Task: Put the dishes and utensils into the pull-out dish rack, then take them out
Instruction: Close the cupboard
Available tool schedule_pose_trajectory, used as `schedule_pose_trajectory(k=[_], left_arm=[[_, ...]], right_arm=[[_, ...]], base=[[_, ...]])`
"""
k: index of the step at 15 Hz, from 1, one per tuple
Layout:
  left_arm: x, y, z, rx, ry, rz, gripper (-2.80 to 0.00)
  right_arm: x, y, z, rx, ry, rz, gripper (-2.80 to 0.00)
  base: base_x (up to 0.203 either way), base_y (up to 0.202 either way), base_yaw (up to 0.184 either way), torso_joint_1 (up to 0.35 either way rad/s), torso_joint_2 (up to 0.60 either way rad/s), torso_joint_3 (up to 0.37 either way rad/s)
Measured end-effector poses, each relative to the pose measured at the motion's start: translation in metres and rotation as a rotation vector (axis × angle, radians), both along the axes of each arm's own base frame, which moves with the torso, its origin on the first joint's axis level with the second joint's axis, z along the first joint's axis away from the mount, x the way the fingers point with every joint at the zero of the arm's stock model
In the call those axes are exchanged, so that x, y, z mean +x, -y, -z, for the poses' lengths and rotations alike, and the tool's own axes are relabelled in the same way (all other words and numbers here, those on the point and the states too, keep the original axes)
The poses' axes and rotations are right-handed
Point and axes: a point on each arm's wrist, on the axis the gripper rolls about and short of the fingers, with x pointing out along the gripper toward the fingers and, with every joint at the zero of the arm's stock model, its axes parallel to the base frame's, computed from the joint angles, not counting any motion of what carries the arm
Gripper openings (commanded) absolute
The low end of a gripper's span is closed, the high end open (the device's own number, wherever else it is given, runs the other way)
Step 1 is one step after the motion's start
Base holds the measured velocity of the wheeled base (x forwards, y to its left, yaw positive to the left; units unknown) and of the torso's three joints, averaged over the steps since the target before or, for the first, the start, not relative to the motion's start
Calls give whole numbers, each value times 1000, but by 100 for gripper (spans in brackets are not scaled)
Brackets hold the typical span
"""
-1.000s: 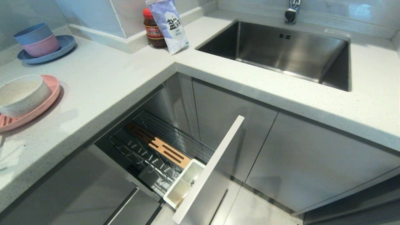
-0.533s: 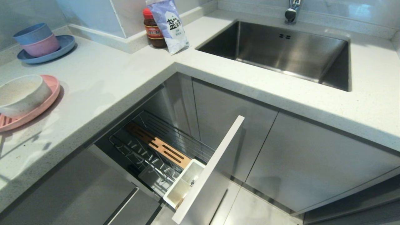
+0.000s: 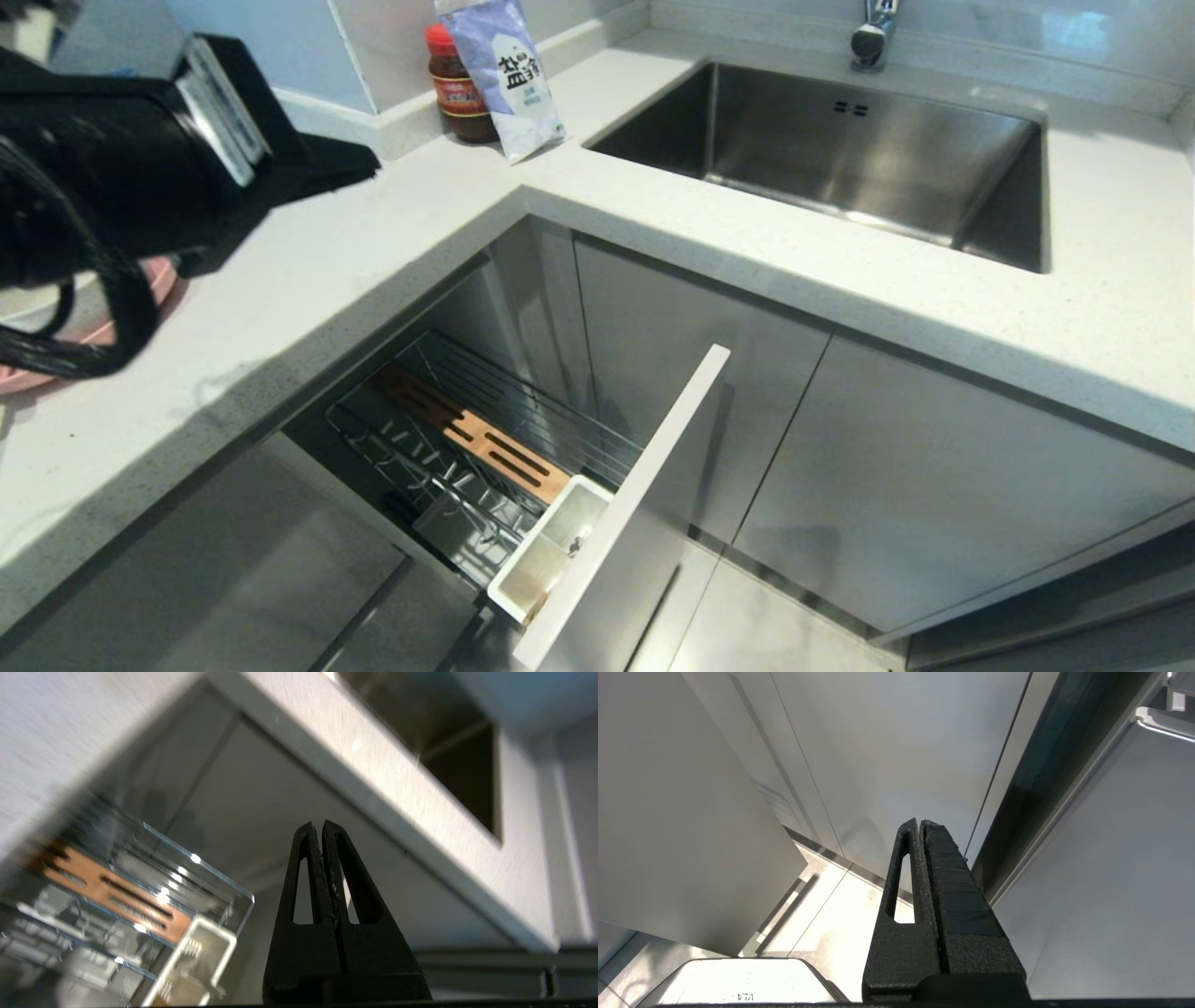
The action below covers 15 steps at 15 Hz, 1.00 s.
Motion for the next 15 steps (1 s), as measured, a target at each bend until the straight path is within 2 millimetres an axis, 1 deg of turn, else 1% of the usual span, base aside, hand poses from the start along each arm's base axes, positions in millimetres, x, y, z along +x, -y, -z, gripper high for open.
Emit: schedule_pose_trajectory(k=[3,7,10,15], left_arm=[[2,39,31,105,-99,88,-280],[-6,76,60,203,-174,212,-280],[-14,97,80,272,-216,279,-280],[-24,126,111,398,-294,362,-280]], right_arm=[[0,0,0,0,0,0,-280],[0,0,0,0,0,0,-280],[0,0,0,0,0,0,-280],[0,0,0,0,0,0,-280]], base=[[0,0,0,0,0,0],[0,0,0,0,0,0],[0,0,0,0,0,0],[0,0,0,0,0,0]])
